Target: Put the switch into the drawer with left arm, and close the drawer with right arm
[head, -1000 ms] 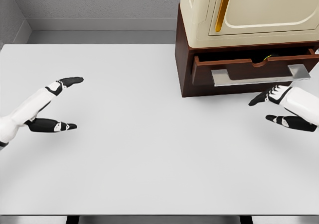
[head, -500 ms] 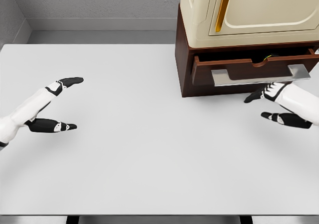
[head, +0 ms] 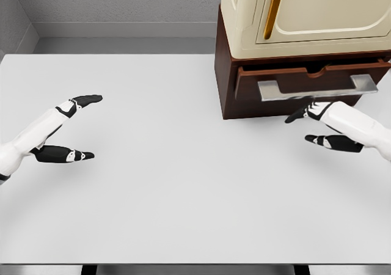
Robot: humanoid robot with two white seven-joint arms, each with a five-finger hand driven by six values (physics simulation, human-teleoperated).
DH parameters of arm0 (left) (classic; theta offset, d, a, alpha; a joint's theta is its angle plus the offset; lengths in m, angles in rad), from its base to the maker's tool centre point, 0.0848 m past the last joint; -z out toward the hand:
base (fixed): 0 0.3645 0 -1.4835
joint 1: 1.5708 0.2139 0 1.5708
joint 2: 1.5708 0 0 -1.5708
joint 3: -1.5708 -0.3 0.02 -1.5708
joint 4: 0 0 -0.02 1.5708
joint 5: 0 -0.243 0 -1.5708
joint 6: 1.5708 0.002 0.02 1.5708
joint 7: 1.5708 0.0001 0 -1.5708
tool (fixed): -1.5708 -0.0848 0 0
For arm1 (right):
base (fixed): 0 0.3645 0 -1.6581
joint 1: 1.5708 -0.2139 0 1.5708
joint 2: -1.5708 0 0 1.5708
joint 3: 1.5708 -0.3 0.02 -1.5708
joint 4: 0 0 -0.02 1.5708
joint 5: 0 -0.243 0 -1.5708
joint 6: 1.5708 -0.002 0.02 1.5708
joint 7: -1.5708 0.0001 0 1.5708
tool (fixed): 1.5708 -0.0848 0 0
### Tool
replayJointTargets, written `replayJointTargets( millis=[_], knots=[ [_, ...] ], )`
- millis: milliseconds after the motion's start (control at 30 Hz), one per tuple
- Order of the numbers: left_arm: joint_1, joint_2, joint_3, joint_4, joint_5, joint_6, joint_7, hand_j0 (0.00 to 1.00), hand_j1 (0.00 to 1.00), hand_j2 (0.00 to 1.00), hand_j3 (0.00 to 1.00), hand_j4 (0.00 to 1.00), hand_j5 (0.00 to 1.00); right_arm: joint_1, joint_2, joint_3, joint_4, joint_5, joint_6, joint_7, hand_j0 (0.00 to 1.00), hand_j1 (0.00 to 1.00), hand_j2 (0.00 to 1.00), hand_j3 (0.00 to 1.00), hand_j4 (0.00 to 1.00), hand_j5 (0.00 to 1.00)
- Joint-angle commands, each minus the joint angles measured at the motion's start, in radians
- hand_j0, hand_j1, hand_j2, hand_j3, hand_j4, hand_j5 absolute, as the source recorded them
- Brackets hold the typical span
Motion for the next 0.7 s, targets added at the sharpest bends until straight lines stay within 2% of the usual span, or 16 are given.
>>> replayJointTargets(
  millis=[0, 67, 167, 200, 333, 500, 600, 633, 667],
  knots=[
    [0.0, 0.001, -0.001, -0.002, 0.008, 0.003, 0.0, 1.0, 1.0, 1.0, 1.0, 1.0, 1.0, -0.006, 0.014, 0.008, 0.014, -0.006, 0.001, 0.006, 0.69, 0.69, 0.69, 0.69, 0.69, 0.69],
    [0.0, 0.001, -0.001, -0.007, 0.008, 0.003, 0.0, 1.0, 1.0, 1.0, 1.0, 1.0, 1.0, -0.023, 0.019, 0.017, 0.025, -0.006, 0.001, 0.006, 0.69, 0.69, 0.69, 0.69, 0.69, 0.69],
    [0.0, 0.001, 0.001, -0.008, 0.008, 0.003, 0.0, 1.0, 1.0, 1.0, 1.0, 1.0, 1.0, -0.09, 0.024, 0.074, 0.062, -0.007, 0.001, 0.006, 0.69, 0.69, 0.69, 0.69, 0.69, 0.69],
    [0.0, 0.001, 0.001, -0.008, 0.008, 0.003, 0.0, 1.0, 1.0, 1.0, 1.0, 1.0, 1.0, -0.103, 0.043, 0.08, 0.074, -0.007, 0.001, 0.006, 0.69, 0.69, 0.69, 0.69, 0.69, 0.69],
    [0.008, 0.001, 0.001, -0.019, 0.008, 0.003, 0.0, 1.0, 1.0, 1.0, 1.0, 1.0, 1.0, -0.121, 0.059, 0.083, 0.095, -0.006, 0.001, 0.008, 0.7, 0.7, 0.7, 0.7, 0.7, 0.7],
    [0.018, 0.001, 0.002, -0.03, 0.008, 0.003, 0.0, 1.0, 1.0, 1.0, 1.0, 1.0, 1.0, -0.181, 0.08, 0.126, 0.134, -0.006, 0.001, 0.008, 0.69, 0.69, 0.69, 0.69, 0.69, 0.69],
    [0.018, 0.001, 0.004, -0.03, 0.008, 0.003, 0.0, 1.0, 1.0, 1.0, 1.0, 1.0, 1.0, -0.184, 0.073, 0.134, 0.135, -0.007, 0.001, 0.008, 0.7, 0.7, 0.7, 0.7, 0.7, 0.7],
    [0.018, 0.001, 0.004, -0.03, 0.008, 0.003, 0.0, 1.0, 1.0, 1.0, 1.0, 1.0, 1.0, -0.173, 0.065, 0.132, 0.132, -0.009, 0.001, 0.008, 0.73, 0.73, 0.73, 0.73, 0.73, 0.73],
    [0.02, 0.001, 0.004, -0.03, 0.008, 0.003, 0.0, 1.0, 1.0, 1.0, 1.0, 1.0, 1.0, -0.134, 0.031, 0.131, 0.128, -0.013, 0.001, 0.006, 0.73, 0.73, 0.73, 0.73, 0.73, 0.73]
  ],
)
